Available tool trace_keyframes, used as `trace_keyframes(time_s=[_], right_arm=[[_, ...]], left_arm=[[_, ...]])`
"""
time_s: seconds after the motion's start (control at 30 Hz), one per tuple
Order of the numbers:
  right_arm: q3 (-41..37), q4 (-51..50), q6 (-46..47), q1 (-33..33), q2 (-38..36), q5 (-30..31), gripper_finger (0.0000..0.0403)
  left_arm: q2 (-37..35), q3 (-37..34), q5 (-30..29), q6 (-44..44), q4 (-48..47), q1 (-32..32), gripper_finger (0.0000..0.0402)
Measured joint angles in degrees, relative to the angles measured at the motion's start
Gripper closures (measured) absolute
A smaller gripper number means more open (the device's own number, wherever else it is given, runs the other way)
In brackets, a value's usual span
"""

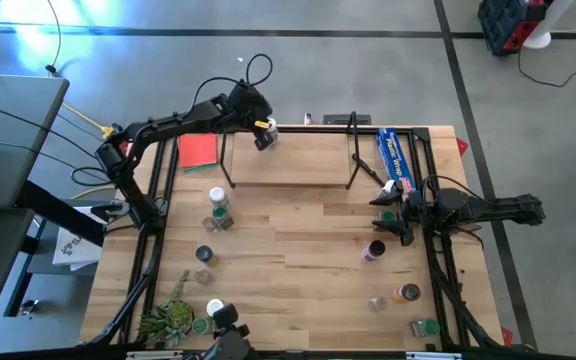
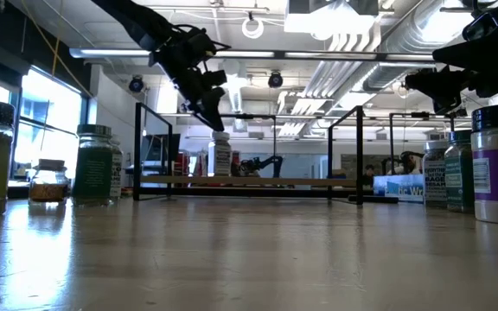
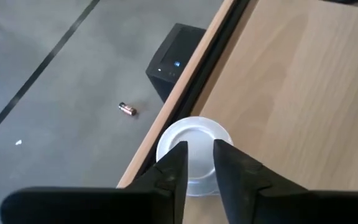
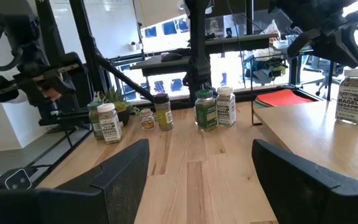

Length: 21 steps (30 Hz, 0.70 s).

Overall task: Shelf spices
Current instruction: Put the center white seasoning bottle on the shelf

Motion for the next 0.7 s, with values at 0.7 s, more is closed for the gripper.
trace_keyframes(time_s=[0.7], right_arm=[[0.0, 0.0, 0.0, 0.0, 0.0, 0.0, 0.0123]], left_arm=[[-0.8, 0.0, -5.5, 9.7, -3.5, 0.3, 0.0352]])
